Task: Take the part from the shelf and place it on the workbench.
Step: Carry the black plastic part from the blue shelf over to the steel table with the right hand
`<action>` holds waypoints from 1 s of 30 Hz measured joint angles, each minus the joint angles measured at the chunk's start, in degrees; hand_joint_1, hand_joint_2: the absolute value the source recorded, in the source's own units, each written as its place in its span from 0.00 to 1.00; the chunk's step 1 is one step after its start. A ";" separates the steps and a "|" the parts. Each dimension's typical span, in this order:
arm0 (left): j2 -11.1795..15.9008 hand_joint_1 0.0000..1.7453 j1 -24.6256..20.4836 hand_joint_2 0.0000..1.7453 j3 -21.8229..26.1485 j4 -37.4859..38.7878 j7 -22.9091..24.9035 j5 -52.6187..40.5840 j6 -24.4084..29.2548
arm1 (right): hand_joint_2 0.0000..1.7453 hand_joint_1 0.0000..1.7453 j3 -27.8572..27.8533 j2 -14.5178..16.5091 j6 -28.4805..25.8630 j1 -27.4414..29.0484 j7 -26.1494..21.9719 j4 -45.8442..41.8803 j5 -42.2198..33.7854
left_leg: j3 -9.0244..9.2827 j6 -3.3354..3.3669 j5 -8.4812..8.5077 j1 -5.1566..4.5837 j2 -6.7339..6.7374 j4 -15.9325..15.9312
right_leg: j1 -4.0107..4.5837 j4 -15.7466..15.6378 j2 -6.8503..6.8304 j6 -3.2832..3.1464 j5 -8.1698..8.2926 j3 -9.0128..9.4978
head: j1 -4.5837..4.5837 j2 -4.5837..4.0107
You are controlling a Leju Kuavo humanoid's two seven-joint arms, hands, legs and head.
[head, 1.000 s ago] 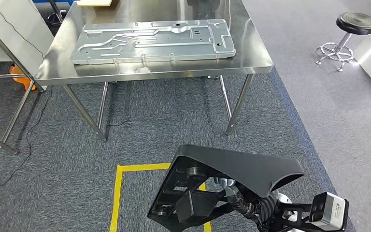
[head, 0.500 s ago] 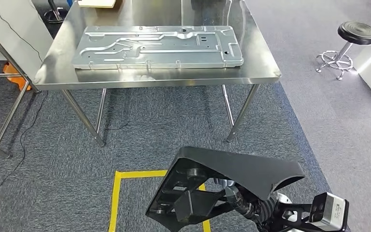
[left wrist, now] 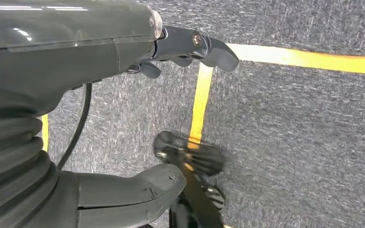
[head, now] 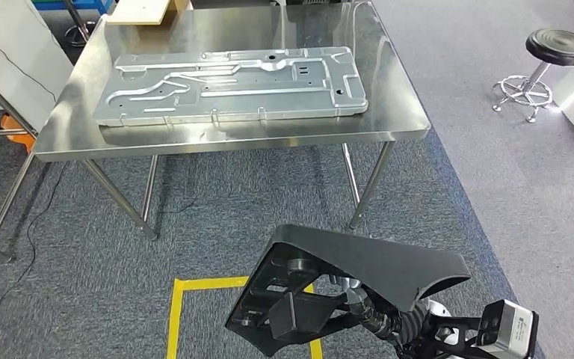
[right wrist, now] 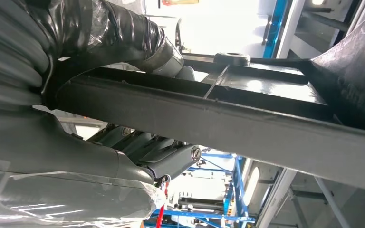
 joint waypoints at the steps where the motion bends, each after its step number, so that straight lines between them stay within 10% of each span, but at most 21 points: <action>1: 0.00 0.00 0.04 1.00 0.00 0.00 0.01 0.02 0.00 | 1.00 0.84 0.01 0.00 -0.01 0.04 0.00 0.00 0.02 | 0.65 0.01 2.73 0.04 0.01 -3.30 | -0.04 0.02 0.04 0.17 -0.58 0.79 | 0.00 0.00; 4: 0.00 0.00 0.09 1.00 0.00 0.00 0.05 0.06 -0.02 | 1.00 0.84 0.05 0.00 -0.18 0.06 -0.03 -0.01 0.14 | 2.71 0.74 8.77 -0.19 0.05 -12.44 | -0.04 0.14 0.09 1.02 -2.03 2.00 | -0.01 0.00; 8: 0.00 0.00 0.38 1.00 0.02 0.00 0.07 0.06 -0.04 | 1.00 0.84 0.09 0.00 -0.93 0.13 -0.57 -0.39 0.92 | 3.53 2.24 8.55 -0.25 -0.07 -13.63 | 0.05 1.62 0.10 2.09 -2.64 1.77 | -0.03 0.00; 14: 0.02 0.00 0.17 1.00 0.02 0.00 -0.14 -0.18 -0.16 | 1.00 0.84 0.09 -0.01 -2.91 -1.00 -0.80 -1.27 1.32 | 6.59 3.23 6.32 -0.22 -0.14 -13.98 | -0.41 18.14 -0.03 3.27 -7.82 -9.57 | -0.01 0.00; 20: -0.08 0.00 0.00 1.00 0.04 0.02 -0.32 -0.40 -0.40 | 1.00 0.84 0.09 -0.03 -3.27 -2.62 -0.04 -1.32 0.98 | 10.17 2.29 3.44 -0.25 -0.37 -14.47 | 0.73 3.12 -0.06 1.20 3.62 -6.95 | 0.00 0.00; 25: -0.08 0.00 -0.27 1.00 0.04 0.04 -0.46 -0.53 -0.56 | 1.00 0.84 0.09 -0.04 -3.28 -3.69 0.18 -1.51 0.93 | 9.91 0.70 2.77 -0.28 -0.18 -10.56 | 0.37 0.60 0.09 -0.20 2.92 -3.76 | 0.00 0.00; 30: -0.02 0.00 -0.14 1.00 0.04 0.04 -0.46 -0.55 -0.65 | 1.00 0.84 0.09 -0.04 -3.28 -4.10 0.67 -1.51 0.89 | 0.34 -0.04 -2.24 -0.15 -0.12 1.51 | 0.19 0.36 0.06 -0.34 0.65 -1.02 | -0.01 0.00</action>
